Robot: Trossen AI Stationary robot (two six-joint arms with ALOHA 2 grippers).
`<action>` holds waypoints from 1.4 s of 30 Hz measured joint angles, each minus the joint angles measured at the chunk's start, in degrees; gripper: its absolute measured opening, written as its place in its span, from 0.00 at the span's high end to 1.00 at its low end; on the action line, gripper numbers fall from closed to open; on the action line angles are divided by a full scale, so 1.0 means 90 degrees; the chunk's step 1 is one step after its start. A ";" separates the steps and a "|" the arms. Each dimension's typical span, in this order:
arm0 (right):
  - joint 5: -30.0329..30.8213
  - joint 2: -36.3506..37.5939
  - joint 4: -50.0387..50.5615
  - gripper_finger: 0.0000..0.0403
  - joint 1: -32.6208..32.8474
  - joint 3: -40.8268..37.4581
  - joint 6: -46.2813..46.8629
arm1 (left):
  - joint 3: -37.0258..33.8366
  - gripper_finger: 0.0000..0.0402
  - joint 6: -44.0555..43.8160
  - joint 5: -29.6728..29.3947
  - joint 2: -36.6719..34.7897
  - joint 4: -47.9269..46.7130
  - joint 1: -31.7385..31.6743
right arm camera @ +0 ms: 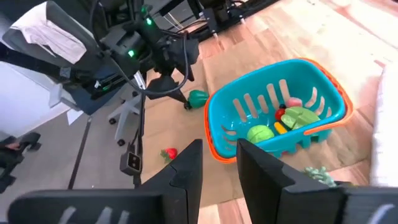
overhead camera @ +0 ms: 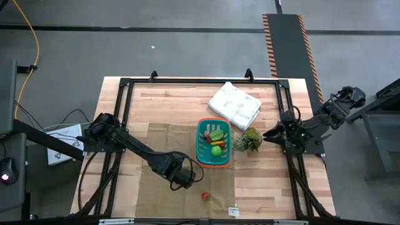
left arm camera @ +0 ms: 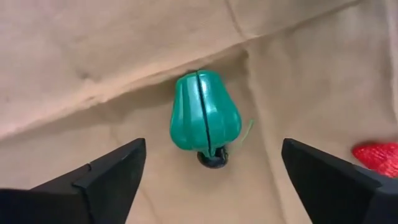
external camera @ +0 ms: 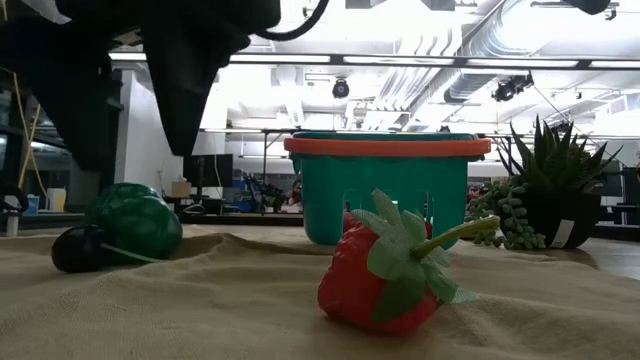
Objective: Pick and placing Produce into tupperware
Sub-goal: Put the green bell pepper into the basket
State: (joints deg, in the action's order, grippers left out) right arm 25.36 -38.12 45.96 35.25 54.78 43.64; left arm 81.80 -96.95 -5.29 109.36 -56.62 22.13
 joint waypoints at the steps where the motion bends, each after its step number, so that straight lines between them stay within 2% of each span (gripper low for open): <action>1: -0.0022 0.0054 0.0049 0.78 0.0002 0.0000 -0.0037 | 0.0001 0.08 -0.0067 0.0052 0.0046 0.0002 0.0000; 7: -0.0069 0.0282 0.0270 0.78 0.0002 0.0000 -0.0238 | -0.0014 0.04 -0.0215 0.0135 0.0321 -0.0104 -0.0005; 14: -0.0285 0.0354 0.0362 0.78 0.0002 0.0000 -0.0308 | -0.0008 0.06 -0.0423 0.0303 0.0676 0.0387 -0.0005; 20: -0.0298 0.0361 0.0349 0.78 0.0002 0.0000 -0.0404 | -0.0026 0.08 -0.0446 0.0290 0.0800 0.0261 -0.0005; 34: -0.0237 0.0358 0.0349 0.78 0.0002 0.0000 -0.0400 | -0.0012 0.15 -0.0466 -0.0301 0.0847 0.0327 -0.0006; 42: -0.0196 0.0358 0.0349 0.78 0.0002 0.0000 -0.0401 | -0.0012 0.21 -0.0451 -0.0359 0.0847 0.0320 -0.0005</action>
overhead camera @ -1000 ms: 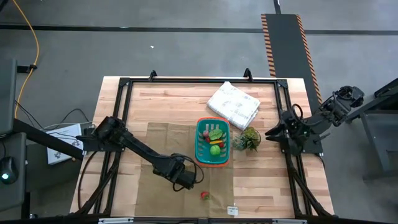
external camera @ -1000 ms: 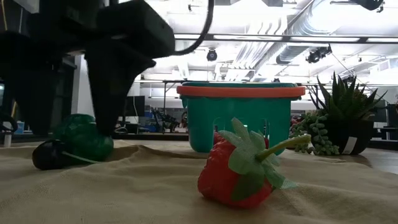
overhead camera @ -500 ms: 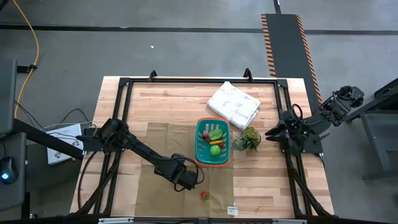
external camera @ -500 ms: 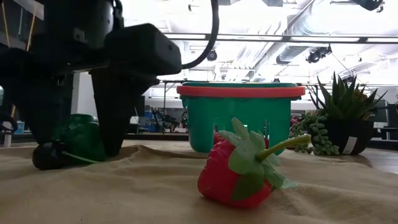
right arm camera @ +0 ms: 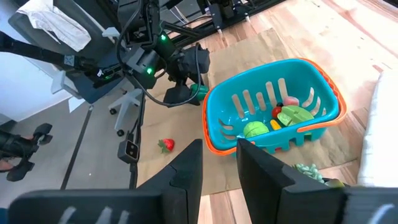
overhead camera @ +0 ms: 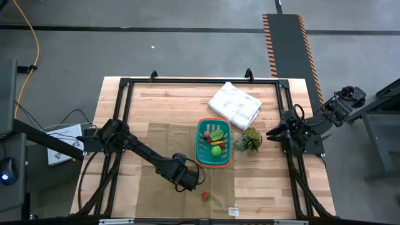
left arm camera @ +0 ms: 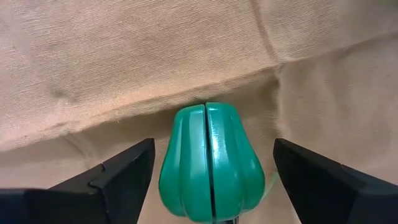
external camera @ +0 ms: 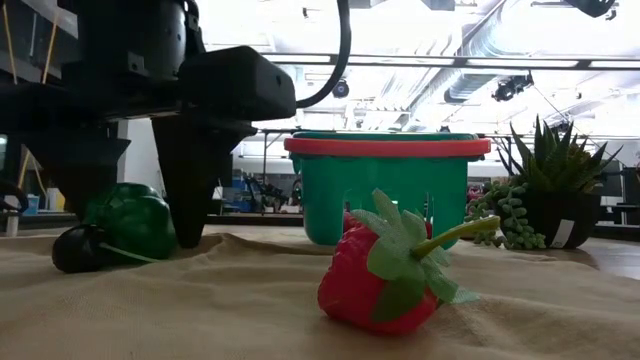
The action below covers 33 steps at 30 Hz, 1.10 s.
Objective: Pick and placing Produce into tupperware
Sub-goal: Put the green bell pepper into the basket
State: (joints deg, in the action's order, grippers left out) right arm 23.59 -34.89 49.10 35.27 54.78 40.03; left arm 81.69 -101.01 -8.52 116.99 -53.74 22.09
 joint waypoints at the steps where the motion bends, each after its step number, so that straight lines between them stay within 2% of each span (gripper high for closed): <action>1: 0.0002 0.0000 0.0000 0.78 0.0000 0.0000 0.0001 | 0.0000 0.23 0.0002 -0.0009 0.0000 0.0001 0.0000; 21: 0.0010 0.0000 0.0000 0.78 0.0000 0.0000 0.0002 | 0.0000 0.46 0.0221 0.0059 -0.0002 0.0002 0.0000; 33: 0.0010 0.0000 0.0000 0.78 0.0002 0.0002 0.0002 | 0.0000 0.46 0.0226 0.0061 -0.0002 0.0000 0.0000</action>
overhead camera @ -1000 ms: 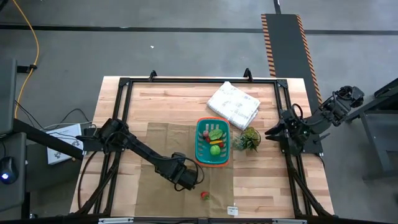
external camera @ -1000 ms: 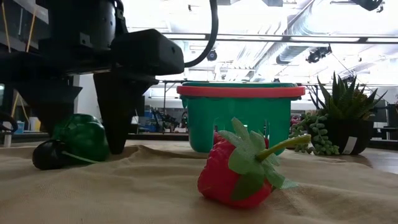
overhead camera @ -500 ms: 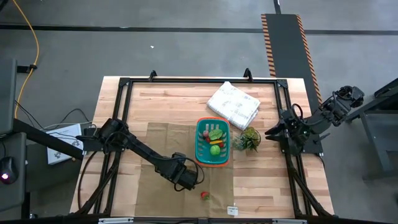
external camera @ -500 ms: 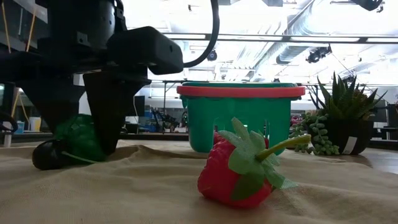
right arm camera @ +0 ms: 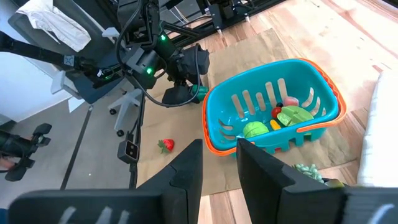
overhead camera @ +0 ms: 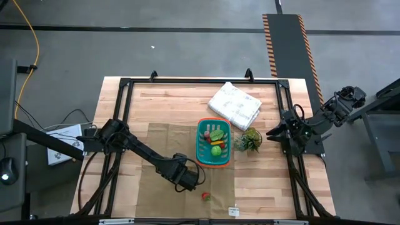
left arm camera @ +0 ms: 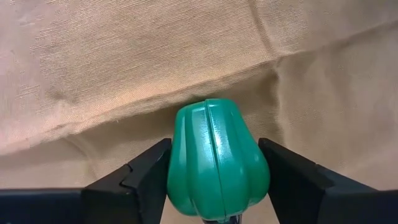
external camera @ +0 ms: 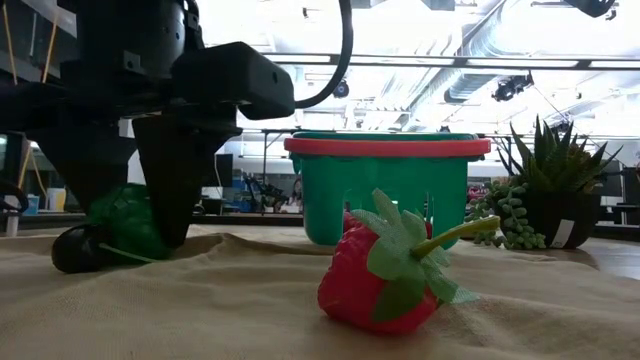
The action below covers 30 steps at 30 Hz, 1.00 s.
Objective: Pick and placing Produce into tupperware
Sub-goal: Put the green bell pepper into the basket
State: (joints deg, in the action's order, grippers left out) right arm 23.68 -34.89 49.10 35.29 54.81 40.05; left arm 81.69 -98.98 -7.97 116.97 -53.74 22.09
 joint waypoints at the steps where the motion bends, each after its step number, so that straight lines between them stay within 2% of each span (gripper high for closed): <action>1: 0.0000 0.0000 0.0000 0.78 -0.0001 0.0000 0.0000 | 0.0000 0.46 0.0057 0.0001 0.0000 0.0000 0.0000; 6: 0.0000 0.0000 0.0000 0.78 -0.0002 0.0000 0.0000 | 0.0002 0.49 0.0199 0.0062 -0.0002 -0.0005 0.0000; 30: 0.0000 -0.0001 -0.0001 0.78 0.0000 0.0000 -0.0001 | 0.0001 0.46 0.0205 0.0076 -0.0002 -0.0012 0.0000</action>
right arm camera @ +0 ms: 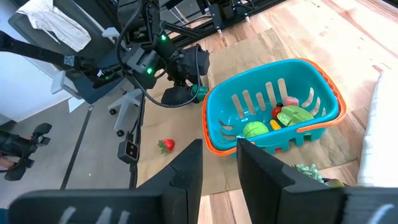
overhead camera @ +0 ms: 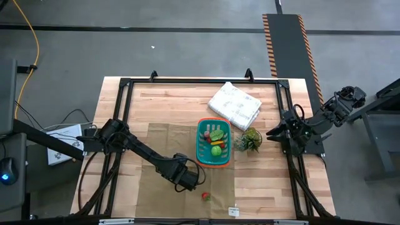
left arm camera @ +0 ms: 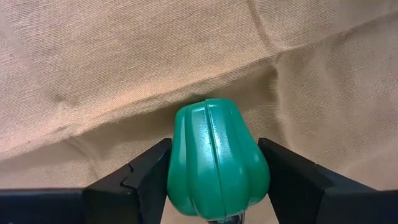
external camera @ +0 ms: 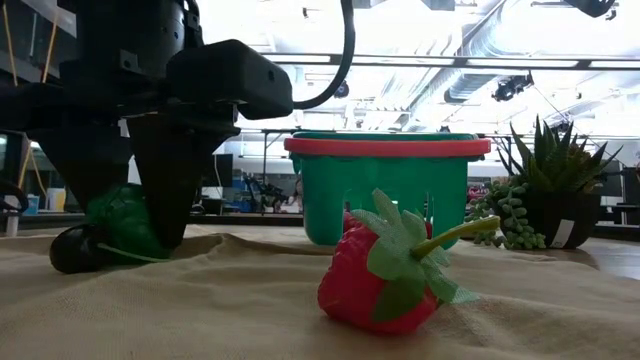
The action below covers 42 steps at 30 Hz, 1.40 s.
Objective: Pick and placing Produce into tupperware
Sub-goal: Put the green bell pepper into the basket
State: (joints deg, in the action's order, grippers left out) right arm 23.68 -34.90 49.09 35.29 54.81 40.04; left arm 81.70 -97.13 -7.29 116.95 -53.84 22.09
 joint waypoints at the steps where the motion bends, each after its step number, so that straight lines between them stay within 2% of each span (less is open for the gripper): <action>1: -0.0001 -0.0001 0.0000 0.78 -0.0001 0.0000 0.0001 | 0.0001 0.46 -0.0001 -0.0001 0.0000 0.0000 0.0000; 9: -0.0001 -0.0001 0.0000 0.78 -0.0001 0.0000 -0.0002 | 0.0069 0.46 0.0082 0.0151 -0.0116 -0.0102 0.0000; 17: -0.0002 -0.0001 0.0001 0.78 0.0000 0.0000 -0.0026 | 0.0815 0.46 0.0610 0.0106 -0.0121 -0.0773 0.0000; 25: -0.0002 -0.0001 0.0001 0.78 0.0000 0.0000 -0.0026 | 0.1819 0.46 0.1088 -0.0203 -0.0121 -0.1466 0.0000; 35: -0.0002 -0.0001 -0.0001 0.78 0.0000 0.0000 -0.0006 | 0.2816 0.46 0.1755 -0.1162 -0.0121 -0.1580 -0.0043; 42: 0.0005 -0.0001 -0.0049 0.78 0.0000 0.0002 0.0109 | 0.3174 0.46 0.2659 -0.1210 -0.0121 -0.1531 -0.0389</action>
State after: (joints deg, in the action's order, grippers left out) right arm 23.72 -34.92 48.65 35.29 54.83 41.02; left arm 110.26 -73.20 -18.18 115.85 -67.63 18.59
